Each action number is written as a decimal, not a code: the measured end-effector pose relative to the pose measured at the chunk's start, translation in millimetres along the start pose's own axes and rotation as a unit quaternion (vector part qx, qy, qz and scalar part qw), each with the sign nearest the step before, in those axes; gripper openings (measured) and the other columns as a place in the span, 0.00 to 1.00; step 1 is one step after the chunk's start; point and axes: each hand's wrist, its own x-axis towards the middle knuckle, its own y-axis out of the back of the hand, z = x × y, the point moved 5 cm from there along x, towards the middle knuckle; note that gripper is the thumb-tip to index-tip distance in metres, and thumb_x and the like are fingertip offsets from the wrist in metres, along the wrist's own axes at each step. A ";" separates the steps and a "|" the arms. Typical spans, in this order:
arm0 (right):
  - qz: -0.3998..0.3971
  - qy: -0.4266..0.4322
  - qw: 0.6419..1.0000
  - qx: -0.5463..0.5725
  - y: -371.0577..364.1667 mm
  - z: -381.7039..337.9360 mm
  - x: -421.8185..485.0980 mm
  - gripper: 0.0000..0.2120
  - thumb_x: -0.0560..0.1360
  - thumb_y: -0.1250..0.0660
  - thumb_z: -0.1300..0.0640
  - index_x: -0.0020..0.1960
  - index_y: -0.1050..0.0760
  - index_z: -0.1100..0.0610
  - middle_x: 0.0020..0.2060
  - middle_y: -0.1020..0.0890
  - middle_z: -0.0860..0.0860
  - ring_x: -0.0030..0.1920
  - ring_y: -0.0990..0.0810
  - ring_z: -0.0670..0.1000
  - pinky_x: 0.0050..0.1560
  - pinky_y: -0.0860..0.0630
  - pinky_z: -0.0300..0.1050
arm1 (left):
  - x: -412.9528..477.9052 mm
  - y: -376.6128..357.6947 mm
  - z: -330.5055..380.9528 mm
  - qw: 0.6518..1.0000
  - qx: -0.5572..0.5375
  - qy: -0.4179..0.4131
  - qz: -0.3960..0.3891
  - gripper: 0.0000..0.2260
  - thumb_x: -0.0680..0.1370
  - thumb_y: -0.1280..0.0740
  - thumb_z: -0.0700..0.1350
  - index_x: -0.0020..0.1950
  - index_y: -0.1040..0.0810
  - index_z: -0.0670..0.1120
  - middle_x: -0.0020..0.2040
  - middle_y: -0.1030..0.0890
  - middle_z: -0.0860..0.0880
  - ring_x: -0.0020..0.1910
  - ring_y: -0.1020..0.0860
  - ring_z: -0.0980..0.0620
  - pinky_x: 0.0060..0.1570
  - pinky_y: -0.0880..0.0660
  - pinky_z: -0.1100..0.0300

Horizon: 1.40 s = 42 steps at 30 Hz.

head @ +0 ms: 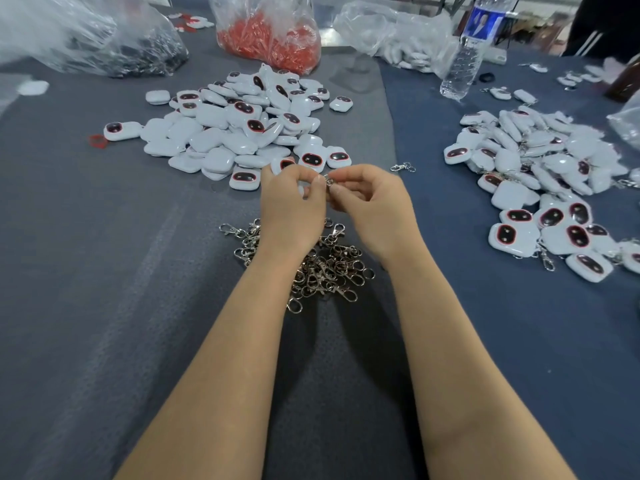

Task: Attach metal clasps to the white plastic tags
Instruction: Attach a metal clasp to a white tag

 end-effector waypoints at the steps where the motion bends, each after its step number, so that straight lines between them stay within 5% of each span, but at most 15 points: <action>1: 0.011 -0.002 1.000 0.001 1.2 0.4 -0.1 0.08 0.75 0.34 0.66 0.43 0.23 0.53 0.36 0.17 0.51 0.38 0.18 0.46 0.45 0.20 0.41 | -0.1 -0.4 -0.3 1.000 0.000 0.000 -0.003 0.04 0.79 0.37 0.44 0.45 0.25 0.48 0.55 0.35 0.48 0.41 0.31 0.65 0.38 0.40 0.83; 6: 0.071 0.047 0.991 -0.106 7.1 -3.8 -1.9 0.06 0.76 0.35 0.63 0.42 0.23 0.54 0.34 0.22 0.43 0.35 0.25 0.39 0.39 0.30 0.27 | -4.2 -4.6 1.7 0.999 0.004 -0.026 -0.018 0.03 0.78 0.35 0.43 0.47 0.23 0.45 0.55 0.36 0.49 0.33 0.38 0.86 0.36 0.41 0.87; 13: 0.071 0.137 0.966 -0.209 2.0 -15.0 -7.5 0.09 0.77 0.39 0.66 0.54 0.22 0.62 0.47 0.19 0.54 0.46 0.24 0.48 0.48 0.29 0.36 | -6.1 -5.5 5.9 0.997 0.021 -0.071 -0.014 0.03 0.77 0.33 0.43 0.44 0.24 0.50 0.51 0.35 0.49 0.37 0.36 0.85 0.37 0.39 0.85; 20: 0.097 0.074 0.990 -0.074 3.4 -12.4 -7.2 0.08 0.76 0.36 0.67 0.52 0.25 0.57 0.39 0.23 0.46 0.37 0.26 0.40 0.43 0.27 0.30 | -5.0 -5.3 6.5 0.998 0.018 -0.061 -0.005 0.04 0.78 0.35 0.42 0.43 0.25 0.47 0.53 0.34 0.48 0.38 0.35 0.84 0.37 0.39 0.85; 23: 0.116 0.012 0.993 0.025 0.8 -7.2 -6.7 0.07 0.75 0.33 0.65 0.48 0.25 0.54 0.41 0.20 0.49 0.42 0.20 0.48 0.49 0.22 0.40 | -2.8 -1.9 5.5 0.999 -0.007 -0.042 0.016 0.04 0.78 0.36 0.41 0.44 0.23 0.46 0.56 0.29 0.45 0.51 0.30 0.72 0.42 0.42 0.86; 25: 0.119 -0.001 0.993 0.025 -1.4 -5.7 -6.0 0.05 0.74 0.32 0.63 0.45 0.25 0.55 0.39 0.19 0.49 0.40 0.20 0.48 0.45 0.23 0.37 | -1.6 0.3 4.1 0.999 -0.024 -0.030 0.029 0.04 0.78 0.36 0.41 0.46 0.22 0.46 0.57 0.26 0.44 0.52 0.30 0.62 0.44 0.42 0.85; 30: 0.121 0.005 0.992 -0.028 -2.1 -6.1 -5.7 0.07 0.74 0.32 0.62 0.39 0.26 0.53 0.31 0.23 0.42 0.31 0.26 0.38 0.34 0.31 0.27 | -3.4 -0.8 3.9 0.999 -0.018 -0.032 0.027 0.04 0.78 0.36 0.42 0.45 0.22 0.46 0.57 0.28 0.46 0.50 0.30 0.69 0.46 0.39 0.82; 33: 0.122 0.039 0.989 -0.068 -1.8 -10.8 -9.0 0.07 0.74 0.33 0.64 0.40 0.27 0.55 0.31 0.26 0.42 0.31 0.28 0.34 0.35 0.31 0.27 | -6.6 -2.7 6.1 0.998 0.016 -0.059 0.028 0.04 0.78 0.35 0.43 0.44 0.22 0.45 0.52 0.33 0.49 0.38 0.33 0.81 0.38 0.39 0.84; 42: 0.111 0.073 0.987 -0.091 -3.2 -15.7 -12.4 0.06 0.75 0.34 0.66 0.43 0.27 0.57 0.33 0.26 0.43 0.32 0.29 0.39 0.38 0.30 0.29 | -6.4 -2.5 7.1 0.996 0.047 -0.075 0.031 0.04 0.77 0.34 0.42 0.44 0.21 0.44 0.50 0.34 0.50 0.38 0.36 0.83 0.37 0.38 0.83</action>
